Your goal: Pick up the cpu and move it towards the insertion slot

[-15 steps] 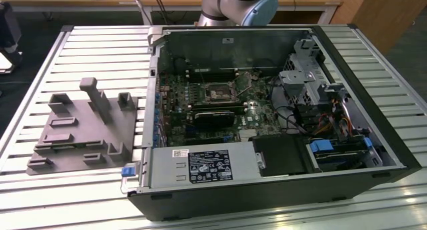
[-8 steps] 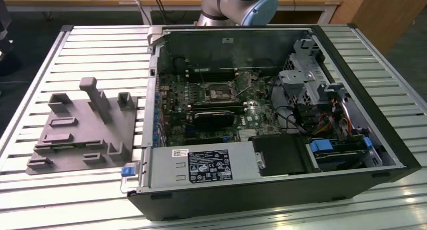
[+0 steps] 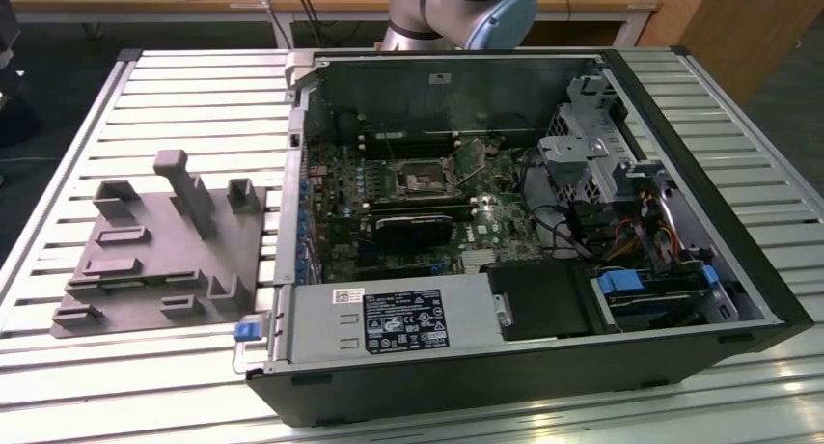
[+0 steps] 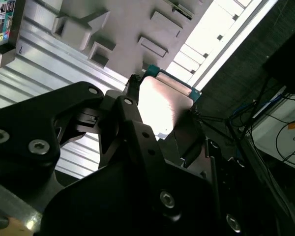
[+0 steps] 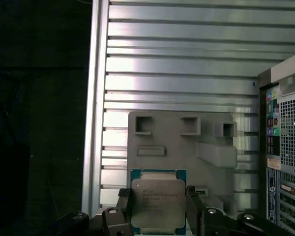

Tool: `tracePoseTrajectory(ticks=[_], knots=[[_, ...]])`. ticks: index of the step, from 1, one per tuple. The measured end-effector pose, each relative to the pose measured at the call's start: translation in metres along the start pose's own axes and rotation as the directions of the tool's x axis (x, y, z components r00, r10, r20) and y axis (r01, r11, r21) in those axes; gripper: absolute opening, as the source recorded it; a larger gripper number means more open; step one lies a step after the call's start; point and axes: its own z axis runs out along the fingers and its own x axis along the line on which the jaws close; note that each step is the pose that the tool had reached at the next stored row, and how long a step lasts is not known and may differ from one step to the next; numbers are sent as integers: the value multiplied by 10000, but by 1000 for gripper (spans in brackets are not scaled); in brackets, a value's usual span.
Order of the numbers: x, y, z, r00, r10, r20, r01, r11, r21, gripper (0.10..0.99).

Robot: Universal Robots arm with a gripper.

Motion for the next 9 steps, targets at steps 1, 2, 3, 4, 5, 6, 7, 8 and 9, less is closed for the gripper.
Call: tracePoseTrajectory(ticks=[1,2,3,4,5,6,7,8,9], knots=[[-19,0,-1,10000,0,-1,0,10000,1,533],[-38,0,0,10000,0,0,0,10000,0,533],[-57,0,0,10000,1,1,-1,10000,0,533],[-75,-1,0,10000,1,1,-1,10000,-1,533],[-92,-1,0,10000,1,-1,-1,10000,0,533],[-111,-1,0,10000,1,1,-1,10000,-1,533],[-132,-2,-1,10000,0,0,0,10000,0,533],[-150,-2,-1,10000,0,-1,0,10000,0,533],[-170,-2,-1,10000,0,-1,0,10000,1,533]])
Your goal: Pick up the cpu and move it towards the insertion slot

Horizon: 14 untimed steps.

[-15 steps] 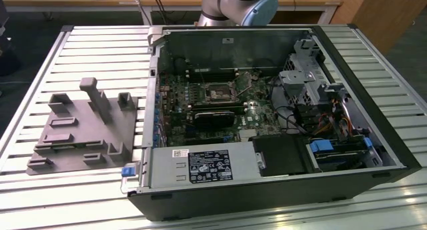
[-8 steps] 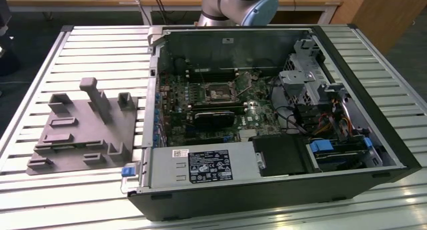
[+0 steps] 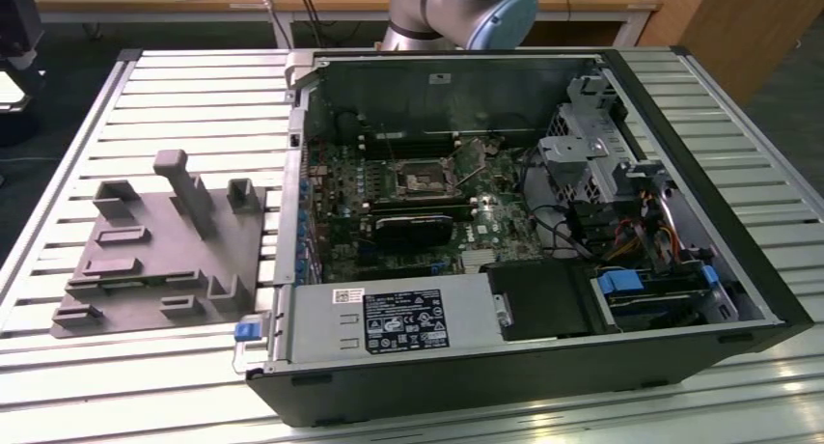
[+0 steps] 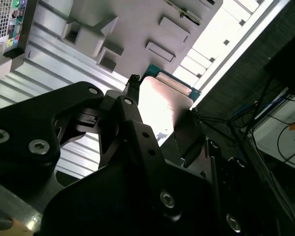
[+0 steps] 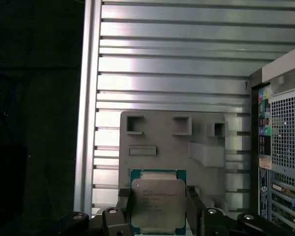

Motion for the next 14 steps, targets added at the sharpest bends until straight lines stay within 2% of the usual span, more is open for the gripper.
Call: tracePoseTrajectory(ticks=[7,11,14], knots=[[-125,-2,0,10000,0,2,0,10000,-1,533],[-132,-1,-11,10000,1,2,-1,10000,-1,533],[-132,3,-58,10000,1,-1,-1,10000,1,533]])
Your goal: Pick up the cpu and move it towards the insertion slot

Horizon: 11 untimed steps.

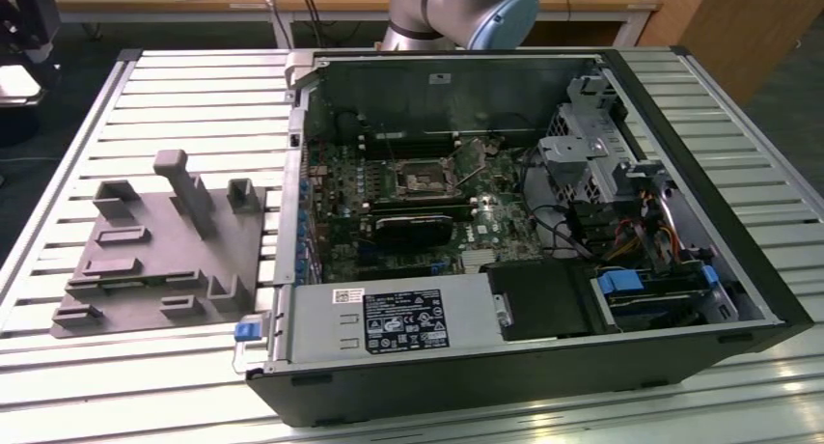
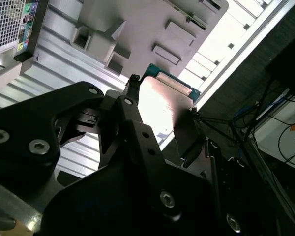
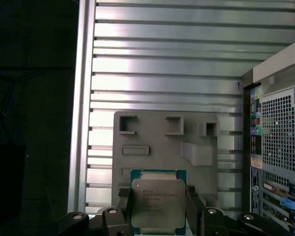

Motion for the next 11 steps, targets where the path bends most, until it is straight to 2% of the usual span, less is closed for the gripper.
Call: tracePoseTrajectory(ticks=[5,11], knots=[[1,6,-81,10000,0,3,0,10000,-2,533],[-28,8,-111,10000,0,2,0,10000,-2,533]])
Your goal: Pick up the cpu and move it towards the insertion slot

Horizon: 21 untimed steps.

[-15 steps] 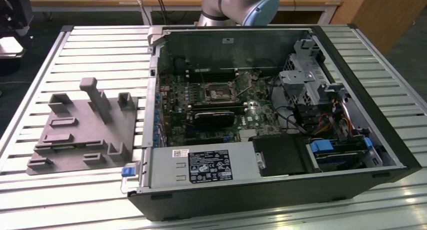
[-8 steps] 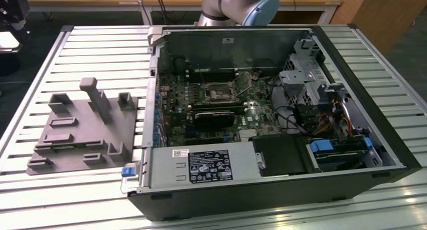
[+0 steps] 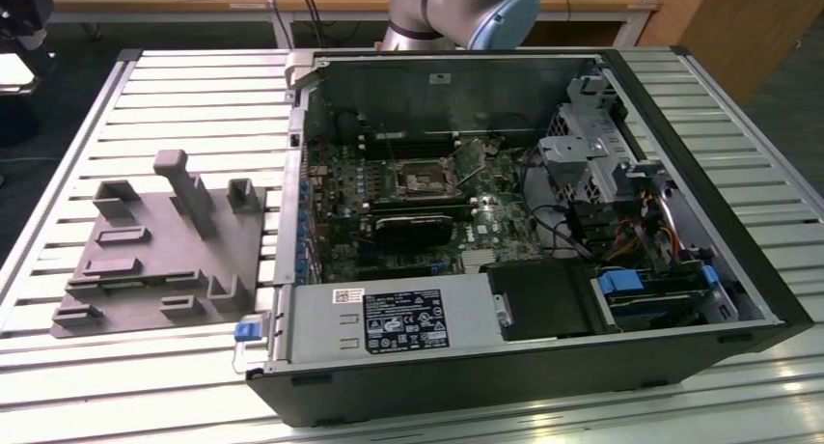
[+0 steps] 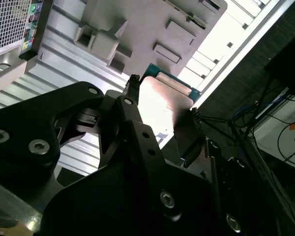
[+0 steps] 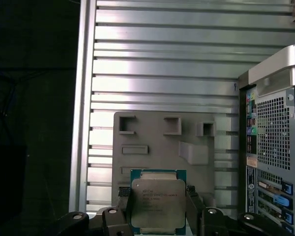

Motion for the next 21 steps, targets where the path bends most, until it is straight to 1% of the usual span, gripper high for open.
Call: tracePoseTrajectory(ticks=[17,21], knots=[[-242,-3,-2,10000,0,0,0,10000,0,533],[-311,-4,-2,10000,-1,0,1,10000,0,533]])
